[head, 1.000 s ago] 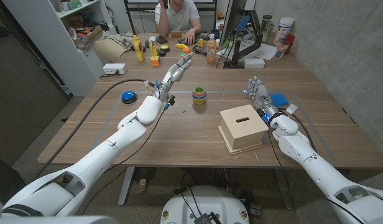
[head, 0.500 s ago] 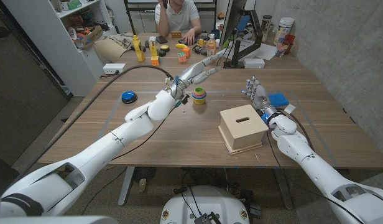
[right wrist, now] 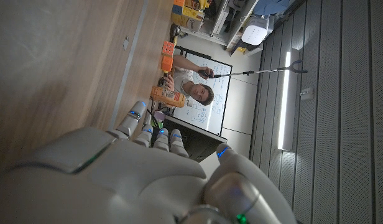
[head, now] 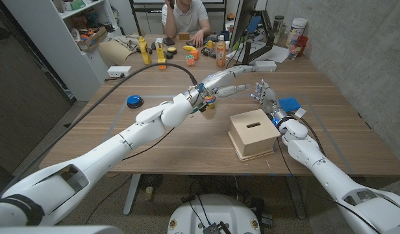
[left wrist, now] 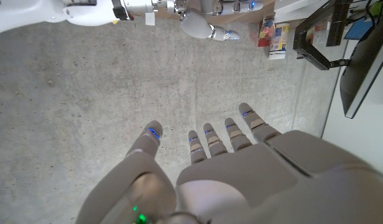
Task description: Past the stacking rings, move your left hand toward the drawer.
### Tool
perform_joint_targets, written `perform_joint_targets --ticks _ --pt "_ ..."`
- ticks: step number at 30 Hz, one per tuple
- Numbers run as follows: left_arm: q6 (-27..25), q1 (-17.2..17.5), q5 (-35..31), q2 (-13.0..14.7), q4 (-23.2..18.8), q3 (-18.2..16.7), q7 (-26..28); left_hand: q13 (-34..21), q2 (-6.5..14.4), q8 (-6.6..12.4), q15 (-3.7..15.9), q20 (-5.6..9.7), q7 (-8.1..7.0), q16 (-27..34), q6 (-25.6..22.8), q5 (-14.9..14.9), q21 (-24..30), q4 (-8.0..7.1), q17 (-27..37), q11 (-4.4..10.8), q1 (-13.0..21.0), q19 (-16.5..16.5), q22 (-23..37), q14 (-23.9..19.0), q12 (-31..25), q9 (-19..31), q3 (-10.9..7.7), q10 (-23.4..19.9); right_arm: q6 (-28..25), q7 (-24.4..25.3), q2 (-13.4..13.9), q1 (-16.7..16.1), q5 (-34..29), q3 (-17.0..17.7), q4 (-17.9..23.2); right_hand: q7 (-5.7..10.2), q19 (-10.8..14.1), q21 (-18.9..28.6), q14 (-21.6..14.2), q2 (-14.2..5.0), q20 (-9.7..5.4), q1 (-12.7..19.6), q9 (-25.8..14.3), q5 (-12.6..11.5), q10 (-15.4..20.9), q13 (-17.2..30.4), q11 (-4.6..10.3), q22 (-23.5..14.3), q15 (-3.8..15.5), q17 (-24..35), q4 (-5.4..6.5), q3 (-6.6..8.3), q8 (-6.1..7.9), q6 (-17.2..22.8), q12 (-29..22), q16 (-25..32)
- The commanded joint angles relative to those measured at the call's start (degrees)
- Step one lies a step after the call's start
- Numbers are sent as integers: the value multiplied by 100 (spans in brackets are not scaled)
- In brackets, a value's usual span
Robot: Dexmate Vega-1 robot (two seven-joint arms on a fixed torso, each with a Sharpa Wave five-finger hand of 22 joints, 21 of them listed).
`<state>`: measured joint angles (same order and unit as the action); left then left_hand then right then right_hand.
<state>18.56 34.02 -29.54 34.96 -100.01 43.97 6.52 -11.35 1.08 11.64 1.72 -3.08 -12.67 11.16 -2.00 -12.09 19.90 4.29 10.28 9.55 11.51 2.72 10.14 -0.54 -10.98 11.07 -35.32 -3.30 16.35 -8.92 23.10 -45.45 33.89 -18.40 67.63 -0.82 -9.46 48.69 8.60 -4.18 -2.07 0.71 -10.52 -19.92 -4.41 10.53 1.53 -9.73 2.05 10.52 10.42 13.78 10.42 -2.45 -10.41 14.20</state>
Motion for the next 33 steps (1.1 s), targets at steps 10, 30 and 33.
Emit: perform_joint_targets --ticks 10,30,33 --pt "381 -183 -502 -100 105 492 -640 -36 -16 -14 113 -33 -11 -5 113 -31 -84 54 50 19 36 -81 23 177 48 43 49 180 20 -24 -44 36 -28 9 -91 -12 23 -45 30 -511 -677 22 -19 -31 -17 13 -18 -25 331 30 -6 -29 47 -21 -29 11" --pt "102 -201 -770 -49 180 738 -1146 -50 -19 4 85 -282 -12 24 164 -35 -159 52 68 0 -23 -88 31 248 17 64 125 238 -1 -23 -41 25 -8 25 -97 0 34 -78 23 -510 -650 25 -19 -34 -15 12 3 -25 340 28 -8 -38 46 -25 -28 8" --pt "74 -212 -780 -48 197 773 -1212 -51 -18 9 77 -268 -12 27 161 -35 -171 52 69 7 -28 -99 32 254 14 66 132 240 23 -40 -47 36 -16 22 -127 -4 36 -83 25 -512 -652 26 -19 -35 -20 12 4 -25 340 28 -8 -39 45 -25 -26 6"
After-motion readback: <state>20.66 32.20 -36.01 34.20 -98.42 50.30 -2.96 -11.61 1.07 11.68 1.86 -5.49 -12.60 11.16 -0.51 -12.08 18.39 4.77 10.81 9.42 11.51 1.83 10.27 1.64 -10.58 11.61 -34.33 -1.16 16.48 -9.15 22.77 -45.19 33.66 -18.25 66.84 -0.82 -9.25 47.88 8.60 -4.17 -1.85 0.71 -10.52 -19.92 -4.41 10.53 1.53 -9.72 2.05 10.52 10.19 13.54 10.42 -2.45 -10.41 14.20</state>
